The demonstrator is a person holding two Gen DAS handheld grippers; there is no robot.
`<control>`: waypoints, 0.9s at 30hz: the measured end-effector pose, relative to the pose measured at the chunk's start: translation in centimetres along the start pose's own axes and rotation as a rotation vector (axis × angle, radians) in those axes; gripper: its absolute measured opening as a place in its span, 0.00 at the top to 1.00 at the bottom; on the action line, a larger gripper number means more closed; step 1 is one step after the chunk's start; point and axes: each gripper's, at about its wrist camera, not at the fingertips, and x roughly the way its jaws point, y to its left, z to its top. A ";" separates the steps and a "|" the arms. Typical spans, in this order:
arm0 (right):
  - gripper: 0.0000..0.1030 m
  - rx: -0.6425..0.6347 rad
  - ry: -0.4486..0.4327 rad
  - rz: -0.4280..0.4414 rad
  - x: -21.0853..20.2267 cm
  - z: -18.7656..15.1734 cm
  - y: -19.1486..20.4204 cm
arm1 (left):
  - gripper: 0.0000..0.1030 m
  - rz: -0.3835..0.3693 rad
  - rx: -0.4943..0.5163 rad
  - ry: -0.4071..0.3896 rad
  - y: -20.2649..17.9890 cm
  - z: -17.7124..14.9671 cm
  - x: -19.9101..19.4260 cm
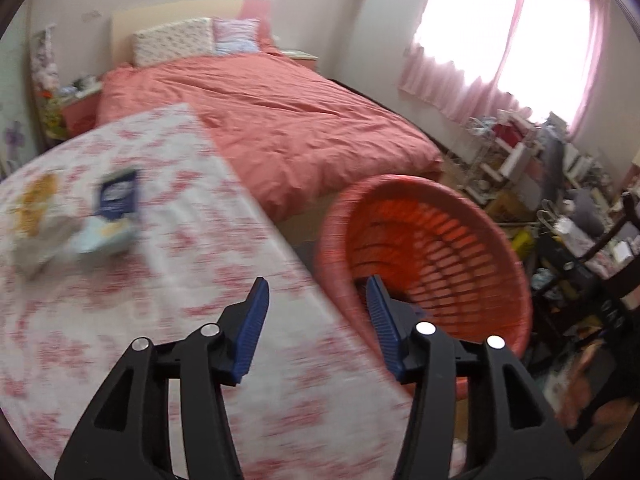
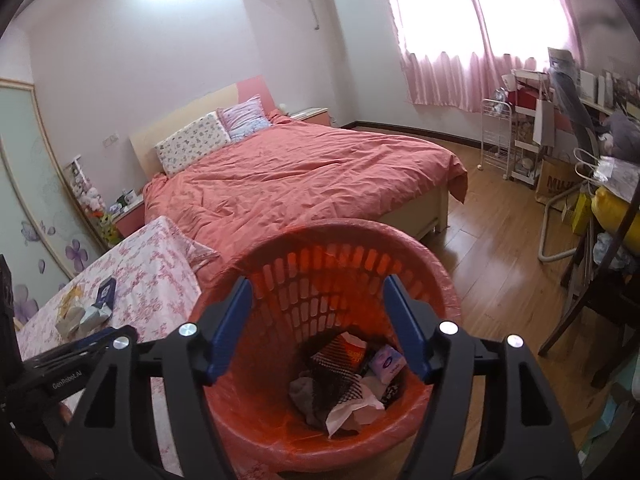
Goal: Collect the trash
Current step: 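Carry mesh pad and tissue pack over the orange basket and open both tools, then grasp the blue Members Mark cracker packet with the right tool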
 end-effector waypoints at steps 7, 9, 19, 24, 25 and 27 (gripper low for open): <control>0.35 -0.088 0.033 0.062 0.2 -0.5 5.0 | 0.41 0.170 -0.081 -0.002 7.1 -1.4 -2.7; 0.35 -0.117 0.044 0.086 0.2 -0.8 6.8 | 0.40 0.208 -0.110 -0.004 9.2 -1.8 -3.6; 0.42 -0.290 0.139 0.230 2.7 -2.9 19.2 | 0.30 0.364 -0.244 -0.036 17.4 -4.3 -8.6; 0.53 -0.340 0.198 0.272 5.4 -3.8 24.8 | 0.26 0.359 -0.295 -0.053 20.1 -4.8 -10.2; 0.55 -0.348 0.206 0.274 6.0 -3.9 25.8 | 0.26 0.360 -0.303 -0.057 20.5 -4.9 -10.4; 0.57 -0.354 0.224 0.277 7.4 -3.9 27.5 | 0.25 0.360 -0.316 -0.063 21.3 -5.1 -10.8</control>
